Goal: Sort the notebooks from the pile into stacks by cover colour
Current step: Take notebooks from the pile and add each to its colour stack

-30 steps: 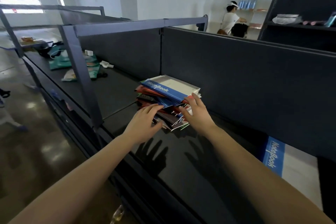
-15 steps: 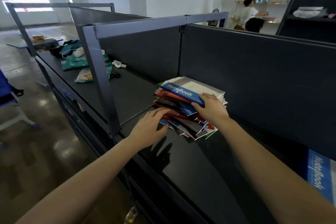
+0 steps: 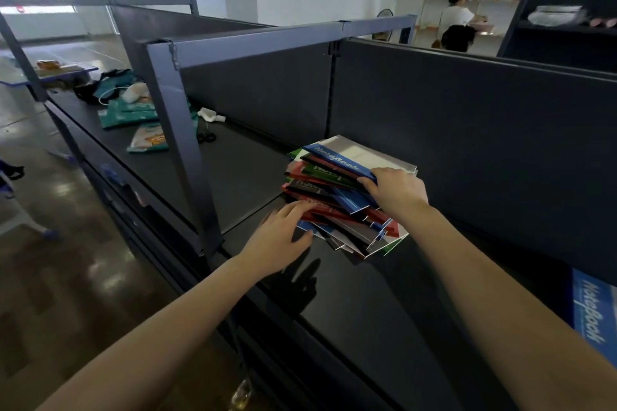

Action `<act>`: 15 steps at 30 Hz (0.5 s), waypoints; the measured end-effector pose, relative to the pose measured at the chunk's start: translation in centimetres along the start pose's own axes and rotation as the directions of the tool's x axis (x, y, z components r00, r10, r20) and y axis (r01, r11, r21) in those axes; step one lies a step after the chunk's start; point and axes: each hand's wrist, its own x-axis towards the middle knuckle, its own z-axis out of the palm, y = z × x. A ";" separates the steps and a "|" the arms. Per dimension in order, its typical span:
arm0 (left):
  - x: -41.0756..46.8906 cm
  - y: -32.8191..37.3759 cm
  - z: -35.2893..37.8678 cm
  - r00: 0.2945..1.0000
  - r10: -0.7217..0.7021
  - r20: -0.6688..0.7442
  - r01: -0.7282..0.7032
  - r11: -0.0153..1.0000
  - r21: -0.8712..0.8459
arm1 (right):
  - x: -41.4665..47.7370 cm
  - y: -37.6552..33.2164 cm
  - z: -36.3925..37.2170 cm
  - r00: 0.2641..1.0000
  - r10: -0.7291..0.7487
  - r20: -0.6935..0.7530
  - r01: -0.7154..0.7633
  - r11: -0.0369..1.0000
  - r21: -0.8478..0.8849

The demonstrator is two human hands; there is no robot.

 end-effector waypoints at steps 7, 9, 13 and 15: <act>-0.7 -0.2 -0.9 1.000 0.003 -0.006 -0.003 0.999 -0.044 | 0.1 0.0 -0.2 0.998 -0.022 0.064 0.023 1.000 -0.018; -0.9 -0.4 -0.8 1.000 -0.006 -0.006 0.006 0.999 -0.048 | 0.2 -0.2 -0.3 0.998 -0.034 0.058 0.037 0.998 -0.058; -1.4 -0.5 -0.8 1.000 -0.019 -0.003 0.019 0.999 -0.047 | 0.3 0.3 -0.5 1.000 -0.007 0.000 0.007 0.999 -0.053; -1.6 -0.7 -0.9 1.000 -0.023 -0.008 0.023 0.998 -0.051 | 0.3 0.8 -0.6 0.999 0.019 0.033 -0.019 1.000 0.001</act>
